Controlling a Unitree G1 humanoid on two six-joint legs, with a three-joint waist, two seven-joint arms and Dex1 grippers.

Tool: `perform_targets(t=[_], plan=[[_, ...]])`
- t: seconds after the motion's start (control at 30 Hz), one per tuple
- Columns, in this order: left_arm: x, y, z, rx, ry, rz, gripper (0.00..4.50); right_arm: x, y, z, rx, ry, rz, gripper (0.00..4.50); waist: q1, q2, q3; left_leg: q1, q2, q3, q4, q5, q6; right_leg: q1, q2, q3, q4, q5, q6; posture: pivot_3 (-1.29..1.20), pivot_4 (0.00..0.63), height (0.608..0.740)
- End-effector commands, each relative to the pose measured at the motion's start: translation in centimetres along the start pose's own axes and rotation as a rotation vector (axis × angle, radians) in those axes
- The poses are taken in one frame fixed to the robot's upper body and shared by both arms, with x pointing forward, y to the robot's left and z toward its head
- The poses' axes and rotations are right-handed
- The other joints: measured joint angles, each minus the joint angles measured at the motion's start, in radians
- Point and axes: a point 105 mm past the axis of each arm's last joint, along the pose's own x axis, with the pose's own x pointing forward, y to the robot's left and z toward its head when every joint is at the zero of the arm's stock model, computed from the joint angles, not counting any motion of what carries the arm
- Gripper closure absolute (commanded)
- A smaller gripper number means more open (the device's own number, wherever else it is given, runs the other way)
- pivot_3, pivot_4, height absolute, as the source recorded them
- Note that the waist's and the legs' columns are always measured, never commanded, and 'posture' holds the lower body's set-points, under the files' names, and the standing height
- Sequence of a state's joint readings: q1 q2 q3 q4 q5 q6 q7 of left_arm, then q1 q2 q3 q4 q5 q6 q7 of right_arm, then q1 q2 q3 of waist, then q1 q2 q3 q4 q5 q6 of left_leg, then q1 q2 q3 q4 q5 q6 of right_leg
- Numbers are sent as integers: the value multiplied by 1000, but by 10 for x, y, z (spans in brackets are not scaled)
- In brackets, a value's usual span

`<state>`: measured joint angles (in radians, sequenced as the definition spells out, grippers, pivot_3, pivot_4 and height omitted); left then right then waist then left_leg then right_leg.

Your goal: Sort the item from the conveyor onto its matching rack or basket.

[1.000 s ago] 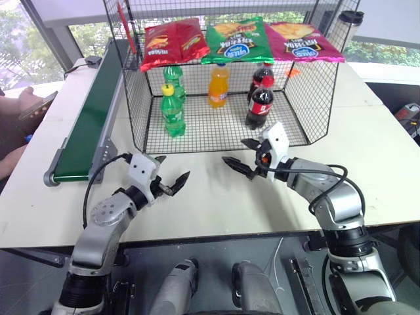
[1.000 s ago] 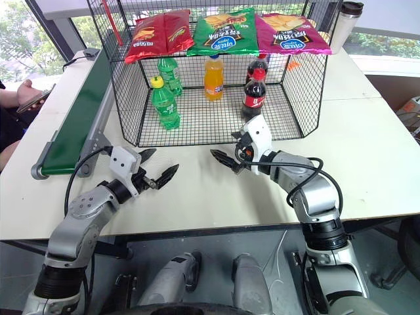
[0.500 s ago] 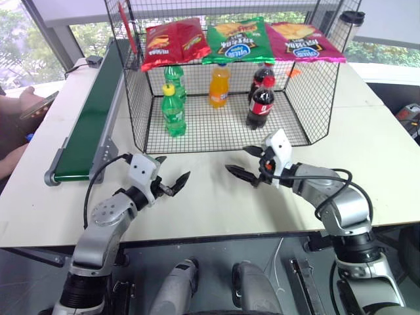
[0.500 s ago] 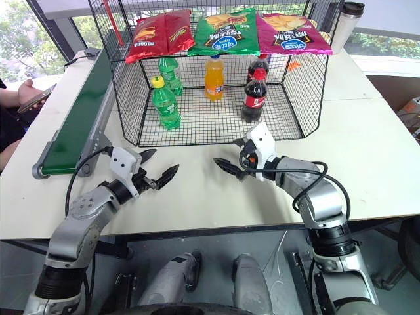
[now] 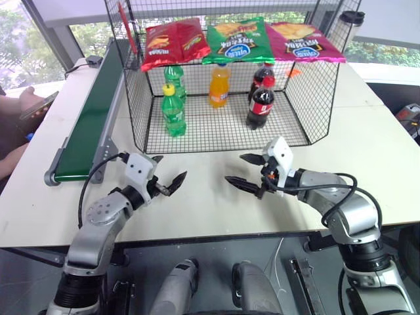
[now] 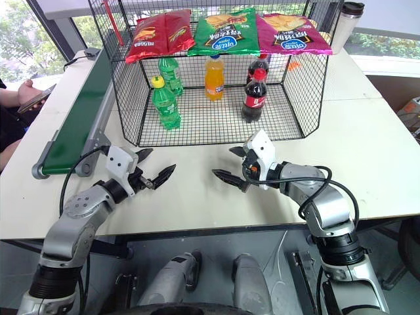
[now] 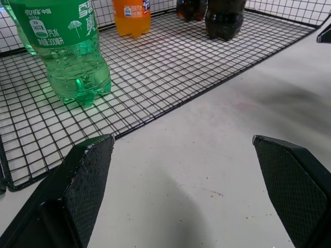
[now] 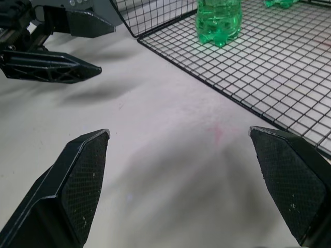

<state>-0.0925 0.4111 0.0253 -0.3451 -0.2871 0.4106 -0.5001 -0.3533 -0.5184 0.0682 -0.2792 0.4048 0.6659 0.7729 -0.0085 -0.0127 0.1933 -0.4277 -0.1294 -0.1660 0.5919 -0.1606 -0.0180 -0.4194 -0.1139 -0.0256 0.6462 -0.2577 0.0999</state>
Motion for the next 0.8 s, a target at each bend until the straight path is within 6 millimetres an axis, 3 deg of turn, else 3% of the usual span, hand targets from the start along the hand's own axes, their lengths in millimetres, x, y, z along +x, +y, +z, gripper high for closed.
perform_targets(t=[0.03, 0.8], plan=[[-5, 2, 14, 24, -43, 4, 0, -1, 7, 10, -69, -29, 22, 30, -1, 0, 0, 0, 0, 0, 0, 0, 0, 0, 0, 0, 0, 0, 0, 0, 150, 739], [-11, 11, 24, 38, -51, 48, 0, 3, 9, 7, -85, -16, 28, 30, 0, 0, 0, 0, 0, 0, 0, 0, 0, 0, 0, 0, 0, 0, 0, 0, 150, 739]])
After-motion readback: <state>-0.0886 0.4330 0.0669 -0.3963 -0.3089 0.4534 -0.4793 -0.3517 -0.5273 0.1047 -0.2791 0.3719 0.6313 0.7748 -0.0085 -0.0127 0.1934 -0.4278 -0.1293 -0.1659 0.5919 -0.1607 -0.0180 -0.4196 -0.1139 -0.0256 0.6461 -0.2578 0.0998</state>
